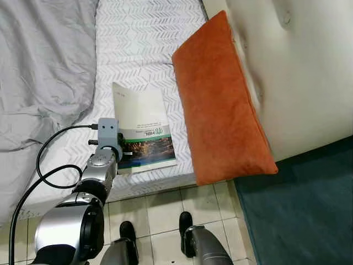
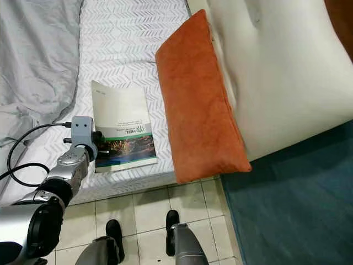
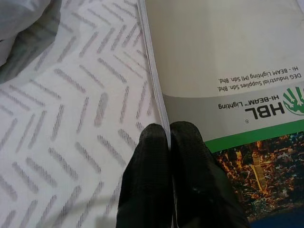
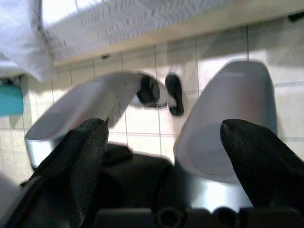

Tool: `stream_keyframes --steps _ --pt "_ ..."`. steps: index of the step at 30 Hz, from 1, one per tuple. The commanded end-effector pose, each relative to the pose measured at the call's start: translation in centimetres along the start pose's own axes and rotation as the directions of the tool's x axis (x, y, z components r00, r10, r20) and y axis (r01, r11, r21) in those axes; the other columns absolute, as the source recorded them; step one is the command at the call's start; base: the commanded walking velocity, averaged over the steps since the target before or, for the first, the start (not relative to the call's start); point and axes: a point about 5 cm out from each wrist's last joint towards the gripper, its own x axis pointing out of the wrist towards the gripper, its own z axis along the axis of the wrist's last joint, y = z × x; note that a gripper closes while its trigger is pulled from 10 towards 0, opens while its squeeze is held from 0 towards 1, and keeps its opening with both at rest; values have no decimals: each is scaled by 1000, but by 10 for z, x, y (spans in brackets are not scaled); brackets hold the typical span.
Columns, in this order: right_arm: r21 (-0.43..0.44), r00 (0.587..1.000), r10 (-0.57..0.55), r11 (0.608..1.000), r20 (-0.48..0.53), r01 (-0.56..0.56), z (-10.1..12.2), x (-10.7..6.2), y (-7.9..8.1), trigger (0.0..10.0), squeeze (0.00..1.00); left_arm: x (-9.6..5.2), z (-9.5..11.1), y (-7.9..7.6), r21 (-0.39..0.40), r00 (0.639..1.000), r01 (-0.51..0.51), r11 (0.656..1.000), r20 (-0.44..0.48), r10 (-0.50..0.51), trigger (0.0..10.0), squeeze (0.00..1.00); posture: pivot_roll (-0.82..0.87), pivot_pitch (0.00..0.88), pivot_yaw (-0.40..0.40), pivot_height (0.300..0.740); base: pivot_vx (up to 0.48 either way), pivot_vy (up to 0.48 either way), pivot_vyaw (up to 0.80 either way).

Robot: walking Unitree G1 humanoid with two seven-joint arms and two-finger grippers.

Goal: Clean up the room

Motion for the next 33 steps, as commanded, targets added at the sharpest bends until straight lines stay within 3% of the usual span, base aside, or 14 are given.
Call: stream_keyframes --steps 1,4,7,8,12,15,29,30,31,32,33 --pt "9 999 -16 1000 -29 16 -12 -1 -3 10000 0 -2 -11 -3 20 999 17 1000 -42 -16 10000 0 -470 574 -112 740 0 0 0" --pt "-35 997 -76 996 13 77 -19 4 -17 10000 0 -1 -9 -2 25 999 14 1000 -37 -14 10000 0 -445 588 -82 740 0 0 0" --pt "-110 992 -95 988 88 104 -23 29 -29 10000 0 -1 -4 0 39 1000 16 999 -23 -15 10000 0 -414 593 -53 740 0 0 0" --pt "-110 992 -95 988 88 104 -23 29 -29 10000 0 -1 -4 0 39 1000 16 999 -23 -15 10000 0 -414 593 -53 740 0 0 0" --pt "-147 983 -56 986 177 82 -15 62 -28 10000 0 1 2 -1 44 1000 29 999 -7 -29 10000 0 -389 599 -34 740 0 0 0" --pt "-155 976 -49 984 214 83 -12 72 -29 10000 0 1 4 -5 47 999 46 998 -3 -46 10000 0 -386 600 -29 740 0 0 0" --pt "-161 965 -67 981 252 110 -12 74 -29 10000 0 0 -3 -12 -18 998 49 999 -24 -50 10000 0 -408 599 -40 740 0 0 0" --pt "-160 965 -67 981 253 110 -12 74 -29 10000 0 0 -4 -12 -12 999 47 999 -26 -47 10000 39 -408 599 -40 740 0 0 0" --pt "-160 965 -67 981 252 110 -12 74 -29 10000 0 0 -3 -10 20 999 42 999 -24 -41 10000 882 -408 599 -40 740 0 0 0" --pt "-160 965 -67 981 252 110 -12 74 -29 10000 0 0 -3 -10 20 999 42 999 -24 -41 10000 882 -408 599 -40 740 0 0 0" --pt "-160 966 -67 981 251 109 -12 74 -29 10000 0 0 -2 -9 33 999 33 999 -21 -33 10000 1000 -408 599 -40 740 0 0 0"
